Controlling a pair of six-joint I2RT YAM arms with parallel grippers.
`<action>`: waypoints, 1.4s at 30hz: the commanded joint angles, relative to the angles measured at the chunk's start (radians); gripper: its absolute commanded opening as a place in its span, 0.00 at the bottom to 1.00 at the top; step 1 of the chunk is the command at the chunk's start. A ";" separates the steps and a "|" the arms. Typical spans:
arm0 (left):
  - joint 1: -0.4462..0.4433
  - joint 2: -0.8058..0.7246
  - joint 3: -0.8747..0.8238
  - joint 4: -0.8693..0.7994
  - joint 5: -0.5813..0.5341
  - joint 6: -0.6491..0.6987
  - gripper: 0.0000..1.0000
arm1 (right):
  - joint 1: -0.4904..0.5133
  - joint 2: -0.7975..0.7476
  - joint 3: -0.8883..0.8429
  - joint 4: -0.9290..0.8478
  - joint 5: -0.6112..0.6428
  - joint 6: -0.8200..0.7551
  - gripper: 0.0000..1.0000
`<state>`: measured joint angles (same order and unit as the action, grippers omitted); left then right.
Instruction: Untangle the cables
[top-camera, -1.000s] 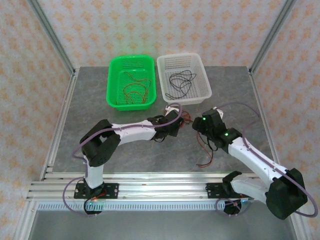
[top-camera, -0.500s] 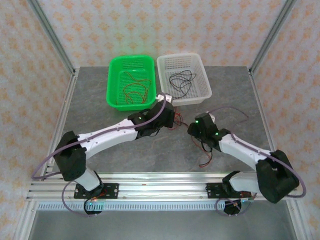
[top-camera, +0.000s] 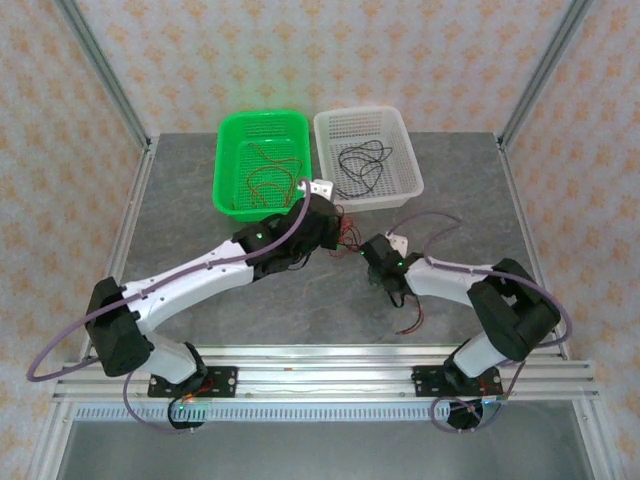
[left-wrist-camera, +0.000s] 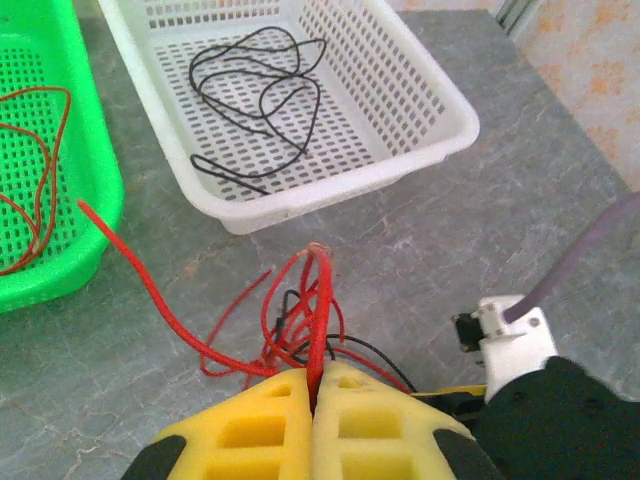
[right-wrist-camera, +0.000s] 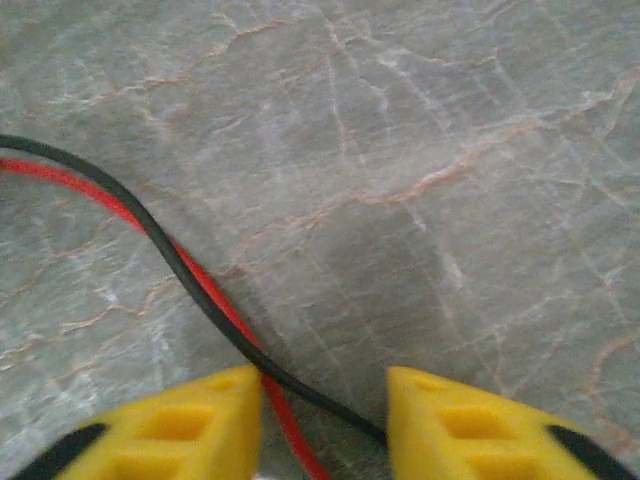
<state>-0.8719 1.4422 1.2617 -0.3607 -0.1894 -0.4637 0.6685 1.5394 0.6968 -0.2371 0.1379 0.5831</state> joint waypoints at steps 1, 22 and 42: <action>-0.009 -0.067 0.029 -0.041 -0.035 -0.002 0.00 | 0.017 0.093 0.044 0.086 0.041 -0.031 0.12; -0.009 -0.298 -0.025 -0.210 -0.167 -0.052 0.00 | 0.005 0.112 0.240 0.120 -0.068 -0.718 0.24; -0.009 -0.299 -0.052 -0.153 -0.101 -0.069 0.00 | 0.030 -0.101 -0.011 0.762 -0.690 0.175 0.56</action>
<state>-0.8772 1.1477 1.2079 -0.5377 -0.2993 -0.5243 0.6823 1.4052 0.7055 0.3584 -0.4709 0.5816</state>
